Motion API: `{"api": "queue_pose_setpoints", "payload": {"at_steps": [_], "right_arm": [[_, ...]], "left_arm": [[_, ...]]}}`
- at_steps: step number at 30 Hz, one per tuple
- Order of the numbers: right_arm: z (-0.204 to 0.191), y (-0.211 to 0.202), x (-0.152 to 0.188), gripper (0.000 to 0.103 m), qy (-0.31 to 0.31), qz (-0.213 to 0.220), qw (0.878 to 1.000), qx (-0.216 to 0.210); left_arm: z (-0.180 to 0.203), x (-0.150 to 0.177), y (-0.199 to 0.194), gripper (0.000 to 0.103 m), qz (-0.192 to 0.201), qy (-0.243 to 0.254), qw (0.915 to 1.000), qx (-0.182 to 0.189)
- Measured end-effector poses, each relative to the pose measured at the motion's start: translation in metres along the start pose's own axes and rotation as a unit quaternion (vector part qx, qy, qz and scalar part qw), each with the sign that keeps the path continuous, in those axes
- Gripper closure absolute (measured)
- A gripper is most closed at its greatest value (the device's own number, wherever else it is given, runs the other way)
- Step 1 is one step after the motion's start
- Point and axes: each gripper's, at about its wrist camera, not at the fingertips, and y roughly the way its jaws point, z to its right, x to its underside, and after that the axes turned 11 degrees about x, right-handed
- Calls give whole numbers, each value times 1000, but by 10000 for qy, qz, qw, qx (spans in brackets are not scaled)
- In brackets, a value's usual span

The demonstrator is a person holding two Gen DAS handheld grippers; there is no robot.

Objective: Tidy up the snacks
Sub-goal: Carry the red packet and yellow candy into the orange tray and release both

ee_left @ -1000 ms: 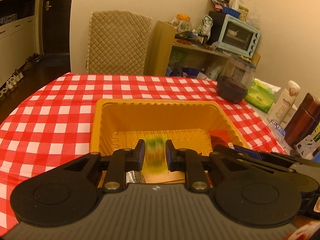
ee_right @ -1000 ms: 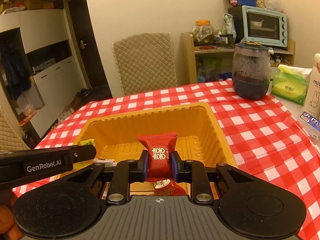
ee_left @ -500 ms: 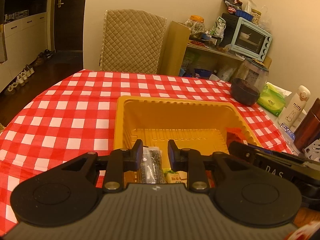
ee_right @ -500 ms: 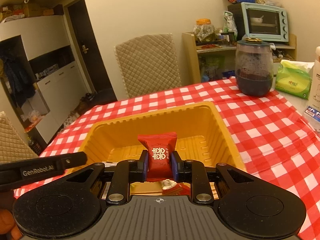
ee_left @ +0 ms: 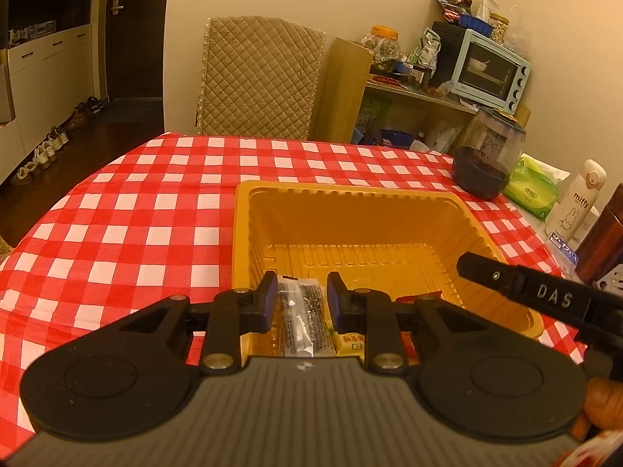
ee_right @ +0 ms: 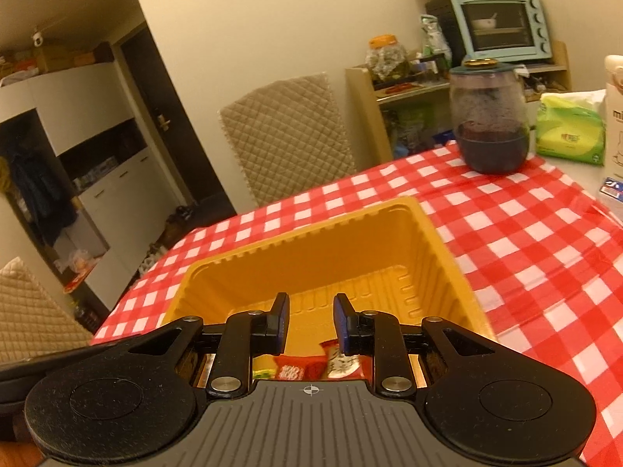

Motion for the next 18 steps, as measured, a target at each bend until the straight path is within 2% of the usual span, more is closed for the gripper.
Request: {"api": "queue_pose_setpoints", "payload": {"at_steps": [13, 18], "right_arm": [[-2, -23, 0, 78, -262, 318, 9990, 184], [-5, -37, 3, 78, -402, 425, 9980, 254]], "left_arm": [[12, 5, -15, 77, -47, 180, 9998, -14], [21, 8, -24, 73, -64, 279, 9996, -3]]}}
